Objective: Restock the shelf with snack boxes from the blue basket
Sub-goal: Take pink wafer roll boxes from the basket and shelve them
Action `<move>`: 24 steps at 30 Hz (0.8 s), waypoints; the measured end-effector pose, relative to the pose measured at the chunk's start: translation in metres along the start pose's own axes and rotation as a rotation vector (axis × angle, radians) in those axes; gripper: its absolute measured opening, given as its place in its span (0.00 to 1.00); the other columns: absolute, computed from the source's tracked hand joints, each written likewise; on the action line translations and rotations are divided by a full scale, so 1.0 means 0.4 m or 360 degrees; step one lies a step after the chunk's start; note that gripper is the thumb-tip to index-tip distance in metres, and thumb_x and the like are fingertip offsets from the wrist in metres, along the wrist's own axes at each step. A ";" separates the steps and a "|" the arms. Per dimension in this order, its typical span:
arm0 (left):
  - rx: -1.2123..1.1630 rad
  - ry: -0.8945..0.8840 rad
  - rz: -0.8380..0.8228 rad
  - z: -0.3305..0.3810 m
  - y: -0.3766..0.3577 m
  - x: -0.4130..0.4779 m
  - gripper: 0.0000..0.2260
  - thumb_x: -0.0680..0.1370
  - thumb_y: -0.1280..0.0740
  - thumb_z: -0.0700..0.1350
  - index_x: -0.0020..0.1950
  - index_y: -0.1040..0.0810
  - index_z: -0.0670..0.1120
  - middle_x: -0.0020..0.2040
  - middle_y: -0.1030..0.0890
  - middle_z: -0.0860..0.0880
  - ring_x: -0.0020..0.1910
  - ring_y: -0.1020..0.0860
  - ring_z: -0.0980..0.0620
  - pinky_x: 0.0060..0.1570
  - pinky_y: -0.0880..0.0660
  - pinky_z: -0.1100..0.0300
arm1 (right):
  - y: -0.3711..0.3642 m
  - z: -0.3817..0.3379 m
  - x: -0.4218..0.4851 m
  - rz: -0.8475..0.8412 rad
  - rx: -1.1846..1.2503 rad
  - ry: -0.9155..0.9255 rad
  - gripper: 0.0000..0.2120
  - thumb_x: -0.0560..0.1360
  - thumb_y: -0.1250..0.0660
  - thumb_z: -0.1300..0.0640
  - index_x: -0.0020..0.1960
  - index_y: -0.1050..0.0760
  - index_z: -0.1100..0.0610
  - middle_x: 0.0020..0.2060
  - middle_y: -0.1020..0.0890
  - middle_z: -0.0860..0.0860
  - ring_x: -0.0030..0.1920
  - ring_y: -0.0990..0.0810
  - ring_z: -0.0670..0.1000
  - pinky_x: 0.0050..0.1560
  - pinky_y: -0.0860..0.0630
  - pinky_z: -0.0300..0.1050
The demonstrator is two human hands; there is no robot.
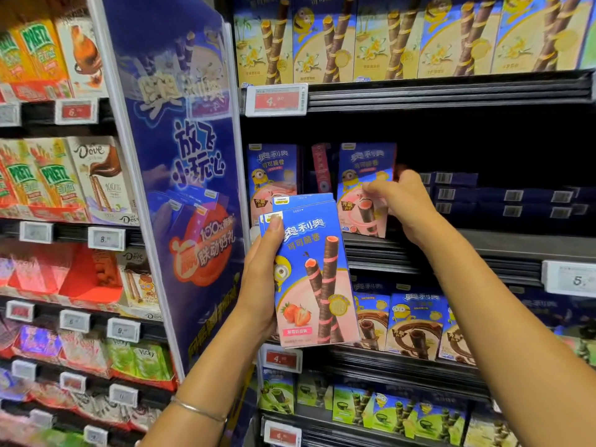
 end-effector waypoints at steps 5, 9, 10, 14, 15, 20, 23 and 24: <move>0.0021 -0.0016 -0.0063 -0.009 -0.010 0.005 0.30 0.78 0.33 0.62 0.70 0.21 0.41 0.64 0.16 0.38 0.56 0.15 0.40 0.61 0.19 0.42 | 0.089 0.028 0.041 0.0171 -0.0177 -0.0074 0.11 0.72 0.27 0.60 0.52 0.23 0.61 0.47 0.16 0.55 0.46 0.17 0.52 0.46 0.19 0.50; 0.0039 -0.0035 -0.0059 -0.014 -0.011 0.005 0.27 0.77 0.33 0.62 0.67 0.19 0.43 0.63 0.15 0.38 0.55 0.14 0.41 0.59 0.18 0.43 | 0.119 0.039 0.082 0.0205 -0.0498 -0.0142 0.09 0.75 0.30 0.58 0.53 0.22 0.62 0.52 0.18 0.58 0.43 0.21 0.52 0.41 0.24 0.47; 0.0033 -0.0040 -0.0067 -0.016 -0.012 0.004 0.24 0.77 0.32 0.61 0.64 0.17 0.45 0.62 0.15 0.38 0.53 0.14 0.42 0.57 0.17 0.44 | 0.120 0.043 0.091 0.0205 -0.0530 -0.0177 0.11 0.76 0.31 0.59 0.56 0.21 0.63 0.56 0.18 0.60 0.49 0.19 0.56 0.49 0.21 0.50; 0.0025 -0.0035 -0.0053 -0.022 -0.013 0.001 0.24 0.78 0.33 0.60 0.65 0.18 0.44 0.63 0.15 0.38 0.54 0.14 0.42 0.57 0.17 0.45 | 0.103 0.050 0.098 0.0153 -0.0594 -0.0188 0.16 0.76 0.32 0.64 0.64 0.23 0.64 0.61 0.20 0.61 0.52 0.23 0.55 0.50 0.28 0.45; 0.0035 -0.0024 -0.0054 -0.023 -0.015 0.000 0.26 0.77 0.33 0.60 0.67 0.19 0.43 0.63 0.15 0.38 0.54 0.14 0.41 0.57 0.17 0.44 | 0.102 0.056 0.098 0.0131 -0.0571 -0.0195 0.18 0.76 0.31 0.64 0.65 0.23 0.65 0.61 0.20 0.61 0.52 0.24 0.55 0.50 0.29 0.44; 0.0046 0.0027 -0.0037 -0.024 -0.016 -0.005 0.32 0.77 0.33 0.62 0.72 0.23 0.40 0.65 0.16 0.38 0.57 0.16 0.39 0.59 0.18 0.44 | 0.122 0.046 0.053 0.0366 -0.0676 -0.0204 0.19 0.72 0.26 0.53 0.57 0.22 0.63 0.54 0.20 0.60 0.54 0.22 0.59 0.48 0.29 0.48; 0.0030 0.0019 0.0018 -0.029 -0.007 -0.005 0.33 0.77 0.33 0.61 0.74 0.25 0.40 0.66 0.17 0.37 0.62 0.19 0.35 0.66 0.23 0.37 | 0.103 -0.037 -0.027 0.0898 -0.0970 0.0380 0.21 0.70 0.27 0.48 0.55 0.27 0.60 0.54 0.21 0.61 0.56 0.23 0.63 0.48 0.27 0.52; 0.0027 0.0023 0.0044 -0.032 -0.002 -0.006 0.33 0.77 0.32 0.61 0.74 0.25 0.39 0.66 0.17 0.37 0.64 0.20 0.33 0.69 0.26 0.35 | 0.065 -0.056 -0.041 0.0812 -0.0988 0.0537 0.21 0.70 0.28 0.45 0.55 0.28 0.57 0.52 0.20 0.58 0.53 0.22 0.61 0.45 0.28 0.50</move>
Point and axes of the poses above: each hand's wrist, its own x-axis towards the middle knuckle, its own y-axis out of the back of the hand, z = x × y, the point moved 5 cm from there along x, towards the middle knuckle
